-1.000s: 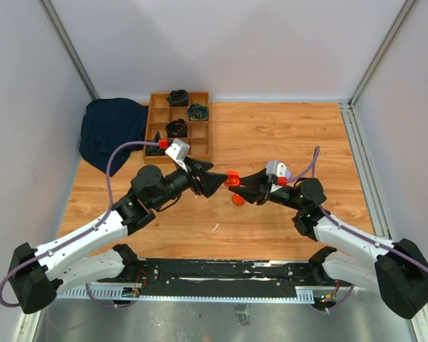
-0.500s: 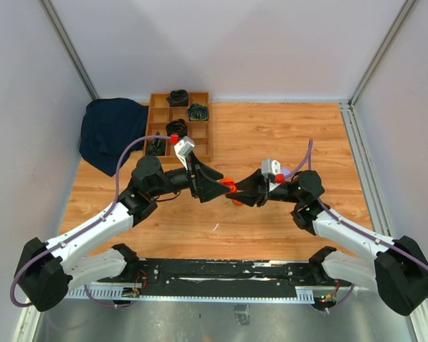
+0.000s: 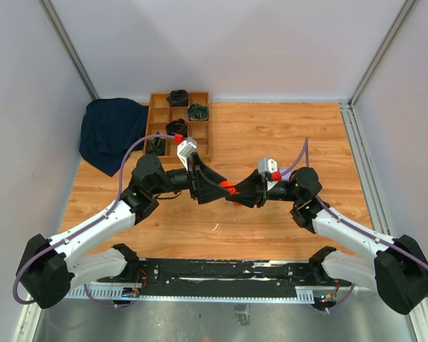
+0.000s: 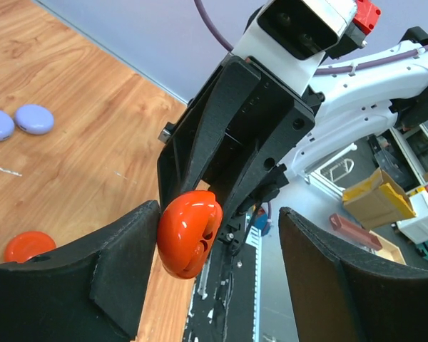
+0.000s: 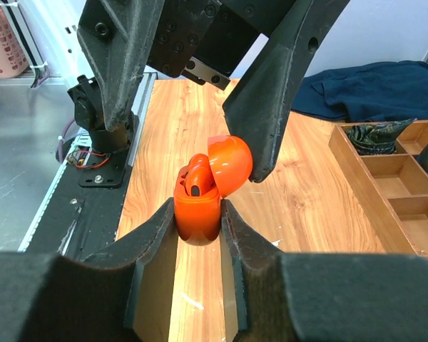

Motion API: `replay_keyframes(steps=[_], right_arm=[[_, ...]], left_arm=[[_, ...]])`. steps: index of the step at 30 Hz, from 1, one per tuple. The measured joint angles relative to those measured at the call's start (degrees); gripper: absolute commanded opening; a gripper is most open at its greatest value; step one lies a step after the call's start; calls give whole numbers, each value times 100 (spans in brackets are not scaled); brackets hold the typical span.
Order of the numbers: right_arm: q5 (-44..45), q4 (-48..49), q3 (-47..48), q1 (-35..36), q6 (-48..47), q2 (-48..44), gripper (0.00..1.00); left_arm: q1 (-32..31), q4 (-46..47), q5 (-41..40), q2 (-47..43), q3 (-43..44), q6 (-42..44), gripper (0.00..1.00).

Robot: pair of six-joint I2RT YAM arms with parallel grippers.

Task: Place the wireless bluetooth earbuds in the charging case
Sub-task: Close the charging case, then place the charging case at the center of the board.

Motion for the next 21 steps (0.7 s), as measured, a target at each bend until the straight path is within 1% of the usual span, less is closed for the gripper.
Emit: replay_keyframes(steps=[9, 13, 15, 18, 21], right_arm=[[52, -612, 129, -7, -122, 9, 14], [142, -844, 138, -55, -168, 9, 15], [216, -968, 138, -101, -181, 7, 15], [407, -1296, 140, -173, -199, -4, 14], [708, -1740, 140, -269, -203, -59, 15]], left_arm=[[9, 94, 238, -31, 0, -35, 71], [9, -11, 173, -101, 0, 22, 74], [9, -199, 22, -188, 0, 116, 76], [9, -680, -409, -358, 31, 308, 79], [9, -1408, -1215, -518, 177, 573, 81]])
